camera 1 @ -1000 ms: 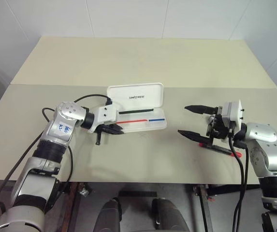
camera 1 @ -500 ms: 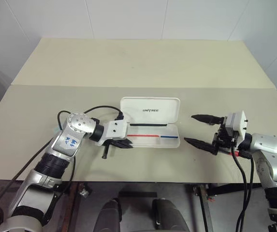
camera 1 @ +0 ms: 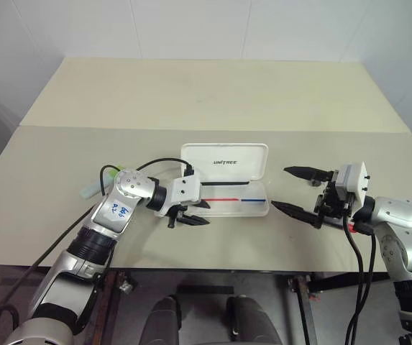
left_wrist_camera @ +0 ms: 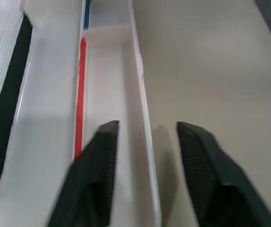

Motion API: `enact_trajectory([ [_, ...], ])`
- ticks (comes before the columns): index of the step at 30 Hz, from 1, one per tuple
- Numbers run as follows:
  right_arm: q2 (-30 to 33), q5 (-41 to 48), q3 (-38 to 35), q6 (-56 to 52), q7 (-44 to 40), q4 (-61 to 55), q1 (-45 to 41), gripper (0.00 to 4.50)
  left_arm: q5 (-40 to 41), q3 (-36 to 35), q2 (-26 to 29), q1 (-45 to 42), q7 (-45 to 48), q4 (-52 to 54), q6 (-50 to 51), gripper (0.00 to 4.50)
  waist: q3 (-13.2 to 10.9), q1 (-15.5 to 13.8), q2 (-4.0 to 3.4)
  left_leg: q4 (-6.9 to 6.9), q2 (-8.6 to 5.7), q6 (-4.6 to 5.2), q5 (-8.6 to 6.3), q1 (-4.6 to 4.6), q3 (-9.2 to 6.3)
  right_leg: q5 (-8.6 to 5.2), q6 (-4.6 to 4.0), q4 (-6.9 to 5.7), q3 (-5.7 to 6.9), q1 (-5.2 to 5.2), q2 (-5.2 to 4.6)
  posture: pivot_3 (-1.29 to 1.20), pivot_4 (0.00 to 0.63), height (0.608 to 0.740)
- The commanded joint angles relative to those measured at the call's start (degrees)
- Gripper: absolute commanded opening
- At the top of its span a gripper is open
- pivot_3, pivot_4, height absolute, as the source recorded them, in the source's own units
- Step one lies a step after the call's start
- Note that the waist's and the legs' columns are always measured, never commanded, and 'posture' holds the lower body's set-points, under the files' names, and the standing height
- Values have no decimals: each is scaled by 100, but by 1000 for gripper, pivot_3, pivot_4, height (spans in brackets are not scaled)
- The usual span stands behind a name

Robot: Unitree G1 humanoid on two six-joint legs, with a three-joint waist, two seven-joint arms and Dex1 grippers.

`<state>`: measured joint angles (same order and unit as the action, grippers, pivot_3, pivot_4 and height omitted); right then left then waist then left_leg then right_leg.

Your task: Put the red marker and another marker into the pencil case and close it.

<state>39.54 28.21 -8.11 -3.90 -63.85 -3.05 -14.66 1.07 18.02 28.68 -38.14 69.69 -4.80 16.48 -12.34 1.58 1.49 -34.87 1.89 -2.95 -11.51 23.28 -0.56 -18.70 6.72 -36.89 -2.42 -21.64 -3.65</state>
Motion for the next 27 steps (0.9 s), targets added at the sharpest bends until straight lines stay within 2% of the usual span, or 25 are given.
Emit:
enact_trajectory([
  [1, -52, 101, -94, 26, 40, -178, -81, 4500, 200, -46, 21, -146, 73, 323, 6, 2170, 0, 1, 0, 1, 0, 0, 0, -1, 0, 0, 0, -2, 0, 0, 1, 0, 150, 740],
  [6, -102, 95, -72, 32, 51, -154, -98, 4500, 325, -41, 155, -58, 219, 564, -48, 2170, 0, -3, 0, 0, -1, 1, -1, 0, 1, 0, 0, 2, -1, 0, 0, 0, 150, 740],
  [11, -111, 103, -86, 11, 51, -133, -103, 4500, 607, -545, 324, 84, 28, 589, -348, 2170, 0, -3, 0, 0, 0, 3, -2, 0, 1, 0, 0, 2, -1, 0, -1, 0, 150, 740],
  [14, -43, 94, -128, -48, 58, -97, -125, 4500, 942, -1002, 335, 151, -61, 372, -548, 2766, 0, -4, 0, 0, 0, 3, -2, 0, 1, 0, -1, 2, -1, 0, -1, 0, 150, 740],
  [19, 237, 51, -198, -315, 35, -48, -211, 4500, 1943, -1846, 491, 363, 370, 206, -605, 4423, 0, 3, 0, 1, 1, 5, -3, 0, 4, 0, -1, 3, -1, -1, -5, 0, 150, 740],
  [24, 672, 40, -226, -592, -150, 34, -286, 4500, 2654, -2265, 954, 646, 899, 284, -183, 4466, 0, -1, -1, 8, 1, 5, -6, -2, 7, -3, -5, 6, 2, -2, -10, 0, 150, 740],
  [27, 905, 35, -238, -711, -297, 104, -324, 4500, 2778, -2400, 1118, 725, 987, 262, -184, 4466, 0, -13, -1, 9, 1, 5, -6, -1, 7, -3, -6, 12, 5, -1, -15, 0, 150, 740],
])
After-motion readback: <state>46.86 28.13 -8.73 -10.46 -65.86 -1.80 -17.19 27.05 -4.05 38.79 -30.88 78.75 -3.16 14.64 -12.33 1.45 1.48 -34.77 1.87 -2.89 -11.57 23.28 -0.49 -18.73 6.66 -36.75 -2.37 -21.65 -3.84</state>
